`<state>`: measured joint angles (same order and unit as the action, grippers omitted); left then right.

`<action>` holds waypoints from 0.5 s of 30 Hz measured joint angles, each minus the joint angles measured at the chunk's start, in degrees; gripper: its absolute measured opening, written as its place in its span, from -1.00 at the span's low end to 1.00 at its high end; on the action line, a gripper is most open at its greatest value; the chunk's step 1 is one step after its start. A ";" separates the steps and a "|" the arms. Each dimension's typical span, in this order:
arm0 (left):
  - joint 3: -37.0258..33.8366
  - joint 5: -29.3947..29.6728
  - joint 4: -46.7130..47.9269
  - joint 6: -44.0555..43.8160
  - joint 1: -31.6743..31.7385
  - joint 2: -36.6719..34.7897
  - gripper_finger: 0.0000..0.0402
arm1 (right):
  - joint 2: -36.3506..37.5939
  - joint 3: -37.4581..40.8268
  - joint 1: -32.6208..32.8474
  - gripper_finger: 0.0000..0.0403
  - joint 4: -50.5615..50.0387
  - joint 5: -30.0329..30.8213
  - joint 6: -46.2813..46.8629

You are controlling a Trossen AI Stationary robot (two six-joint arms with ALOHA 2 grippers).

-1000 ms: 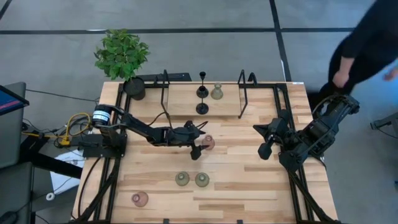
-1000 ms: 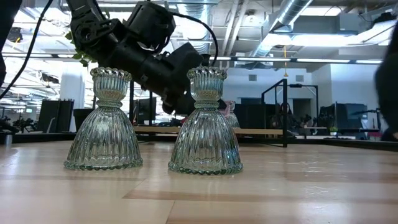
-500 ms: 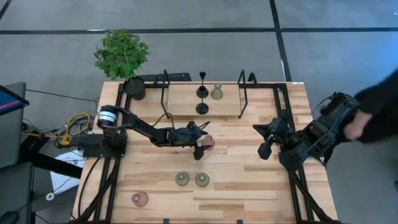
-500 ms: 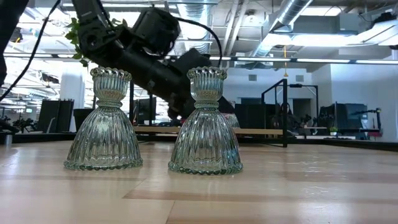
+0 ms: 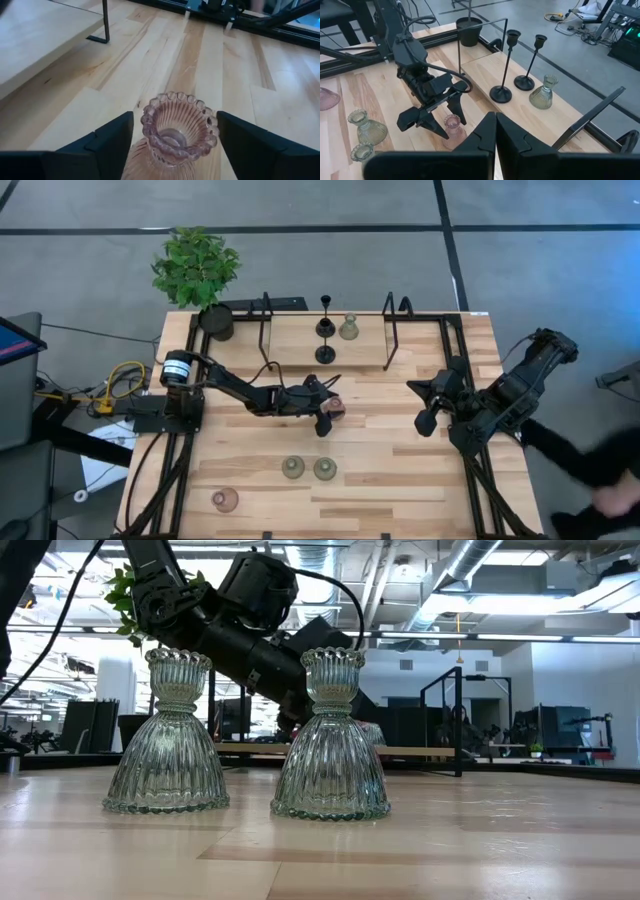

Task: Pick & Place candle stick holders
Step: Put the pink candle holder on the shelf

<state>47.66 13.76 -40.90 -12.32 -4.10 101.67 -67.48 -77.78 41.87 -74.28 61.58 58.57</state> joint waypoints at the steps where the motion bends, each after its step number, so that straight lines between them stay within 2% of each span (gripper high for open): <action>1: 0.00 0.02 -0.08 0.00 0.00 0.00 0.35 | 0.00 0.00 0.00 -1.00 -0.04 0.00 -0.01; 15: -0.02 0.20 -0.17 -0.02 -0.12 -0.04 -0.31 | 0.00 0.00 0.00 -1.00 -0.29 0.00 -0.24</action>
<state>47.64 13.96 -41.06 -12.33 -4.22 101.62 -67.48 -77.78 41.87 -74.57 61.58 58.33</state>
